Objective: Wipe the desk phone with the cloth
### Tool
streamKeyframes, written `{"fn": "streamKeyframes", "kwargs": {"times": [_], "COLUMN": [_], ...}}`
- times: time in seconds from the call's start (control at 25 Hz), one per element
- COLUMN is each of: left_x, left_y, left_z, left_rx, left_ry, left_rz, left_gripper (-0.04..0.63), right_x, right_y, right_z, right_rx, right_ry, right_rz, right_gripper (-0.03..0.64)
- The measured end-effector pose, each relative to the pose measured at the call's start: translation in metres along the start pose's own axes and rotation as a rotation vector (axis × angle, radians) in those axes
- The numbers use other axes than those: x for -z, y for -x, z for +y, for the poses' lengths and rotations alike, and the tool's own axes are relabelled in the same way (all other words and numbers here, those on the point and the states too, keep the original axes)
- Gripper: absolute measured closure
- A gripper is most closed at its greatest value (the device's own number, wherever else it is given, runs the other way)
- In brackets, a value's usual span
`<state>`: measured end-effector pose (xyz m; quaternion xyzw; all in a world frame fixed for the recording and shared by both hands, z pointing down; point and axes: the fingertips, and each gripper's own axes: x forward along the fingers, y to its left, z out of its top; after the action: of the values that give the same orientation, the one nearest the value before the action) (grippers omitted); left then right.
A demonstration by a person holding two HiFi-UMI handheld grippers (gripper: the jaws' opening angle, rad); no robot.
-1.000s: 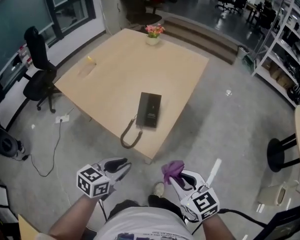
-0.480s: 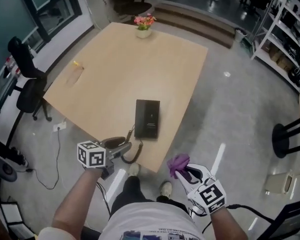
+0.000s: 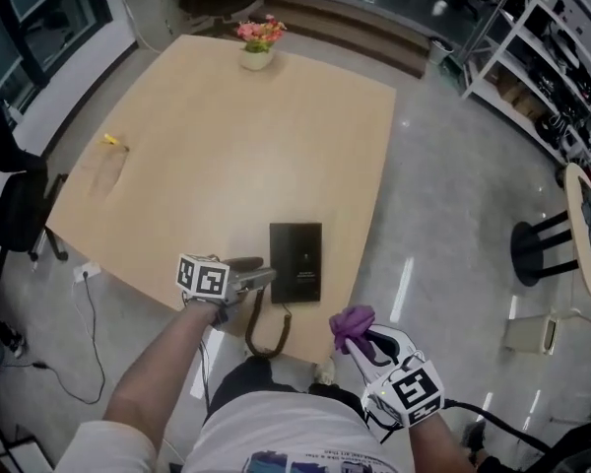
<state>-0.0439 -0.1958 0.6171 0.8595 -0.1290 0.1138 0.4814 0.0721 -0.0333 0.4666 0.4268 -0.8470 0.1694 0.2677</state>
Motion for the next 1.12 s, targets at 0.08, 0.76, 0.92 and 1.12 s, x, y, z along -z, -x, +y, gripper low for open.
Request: {"fn": "streamKeyframes", "kwargs": {"times": [0.08,0.76,0.92,1.12], "left_x": [-0.003,-0.005,-0.009,-0.017], "left_y": [-0.014,-0.065,-0.064,-0.049], "left_z": [0.001,-0.017,-0.037,-0.07], "left_rx": [0.042,0.203,0.226,0.224], "left_ry": [0.012,0.116,0.103,0.089], "left_rz": [0.028,0.171,0.128,0.078], "left_gripper": [0.293,0.413,0.419,0.417], "right_x": [-0.004,-0.001,-0.002,-0.024], "right_y": [-0.001,0.012,0.013,0.007], "right_z": [-0.001,-0.003,-0.006,-0.015], "right_rx": [0.032,0.22,0.211,0.145], "right_ry": [-0.022,-0.142,-0.123,-0.05], "right_rz": [0.01,0.057,0.034,-0.025], "right_gripper": [0.523,0.523,0.523,0.523]}}
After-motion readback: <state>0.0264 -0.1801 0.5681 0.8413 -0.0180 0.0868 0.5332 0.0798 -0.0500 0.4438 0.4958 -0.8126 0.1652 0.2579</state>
